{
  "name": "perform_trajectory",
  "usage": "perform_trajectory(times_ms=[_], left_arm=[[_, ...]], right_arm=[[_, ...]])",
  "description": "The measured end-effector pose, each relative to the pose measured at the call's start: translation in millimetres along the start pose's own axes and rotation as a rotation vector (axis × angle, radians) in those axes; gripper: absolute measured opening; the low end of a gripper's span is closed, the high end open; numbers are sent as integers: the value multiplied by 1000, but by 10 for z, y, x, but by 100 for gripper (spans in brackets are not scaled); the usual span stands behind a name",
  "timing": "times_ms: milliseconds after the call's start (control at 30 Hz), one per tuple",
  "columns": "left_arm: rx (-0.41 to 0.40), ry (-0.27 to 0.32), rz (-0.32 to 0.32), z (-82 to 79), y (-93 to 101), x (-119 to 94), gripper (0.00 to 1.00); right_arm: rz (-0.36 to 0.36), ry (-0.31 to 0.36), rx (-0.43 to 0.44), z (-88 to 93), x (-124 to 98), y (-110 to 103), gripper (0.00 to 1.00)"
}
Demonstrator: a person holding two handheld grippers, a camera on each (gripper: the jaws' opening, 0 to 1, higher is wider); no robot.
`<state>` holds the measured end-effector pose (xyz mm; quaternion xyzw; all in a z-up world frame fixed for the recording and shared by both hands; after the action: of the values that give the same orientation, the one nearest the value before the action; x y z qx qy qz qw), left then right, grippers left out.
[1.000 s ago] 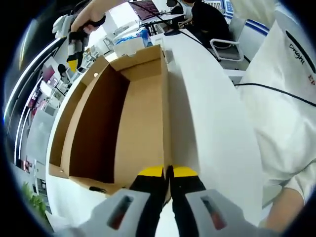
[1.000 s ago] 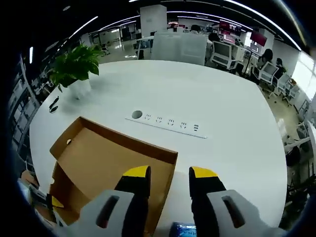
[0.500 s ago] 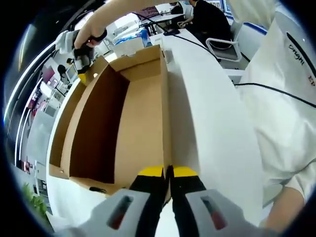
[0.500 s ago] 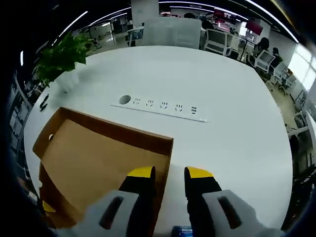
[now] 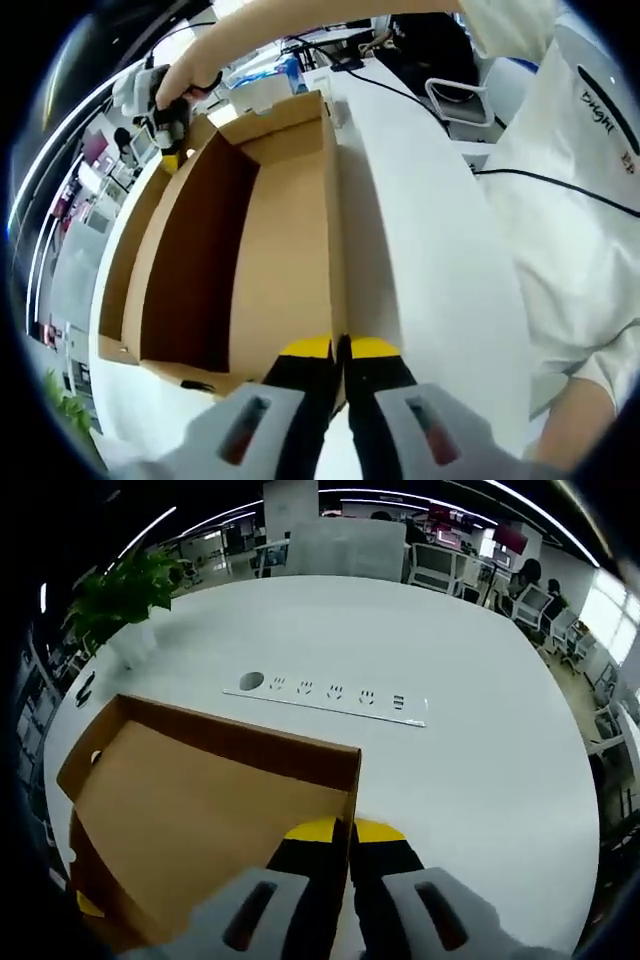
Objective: Operate the shoe box by opening the lid, removing the specified soft item, and placing it in the target area until the item is outside and the box remains undamaged.
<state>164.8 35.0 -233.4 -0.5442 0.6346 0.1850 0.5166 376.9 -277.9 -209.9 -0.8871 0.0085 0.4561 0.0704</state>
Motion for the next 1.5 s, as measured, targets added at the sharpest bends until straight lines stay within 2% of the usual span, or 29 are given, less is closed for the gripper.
perform_trajectory(times_ms=[100,167,233,333,400,467,533,633,667,700,733,800,900,1067,1167,1267,1500], left_arm=[[44,3,-12,0,15,5,3],[-25,5,-28,5,-7,7,4],[-33,-8,-12,-7,-17,13,3],[-36,-9,-6,-13,-24,18,3],[-38,-14,-5,-17,-22,21,2],[-36,-17,-14,-19,-39,28,2],[-43,-16,-14,-16,-49,29,2],[-40,-18,-18,-11,-75,36,2],[-32,-18,-18,-10,-78,37,2],[-28,-15,-18,-7,-87,37,2],[-33,-14,-16,-6,-91,37,2],[-33,-18,-15,-15,-98,46,2],[-32,-24,-5,-26,-111,61,2],[-57,-30,-11,-43,-104,91,1],[-74,-27,-1,-42,-117,109,2],[-92,-37,10,-51,-126,126,2],[-95,-31,-3,-51,-141,143,2]], right_arm=[[-10,36,-3,67,-51,10,2],[-7,63,9,90,-101,16,1],[-6,146,-50,92,-207,-22,2],[-20,218,-21,103,-337,-38,1],[-22,227,-29,133,-416,-33,1],[-36,301,-35,122,-493,-36,1],[-21,357,-101,134,-576,-21,2],[-11,403,-161,167,-638,-17,2],[-1,397,-128,211,-656,4,2],[-4,402,-112,98,-596,38,2],[-16,418,-106,82,-598,48,2],[-11,440,-88,119,-653,92,2],[-13,447,-90,121,-730,108,2],[-6,534,-158,129,-878,58,3],[3,538,-138,162,-922,65,3],[-18,557,-113,161,-961,107,3],[0,604,-100,129,-955,156,3]])
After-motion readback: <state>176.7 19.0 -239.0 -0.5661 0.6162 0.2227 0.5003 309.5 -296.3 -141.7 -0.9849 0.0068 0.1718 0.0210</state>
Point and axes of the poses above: the point that each gripper's makers call its tool centre point, and the gripper's own axes: x roughly forward along the fingers, y roughly to its right, z roughly out of its underside, the point moved 8 cm from there along -x, roughly backward along the fingers, and after that the axes turned 14 degrees about x, right-handed, at the moved point
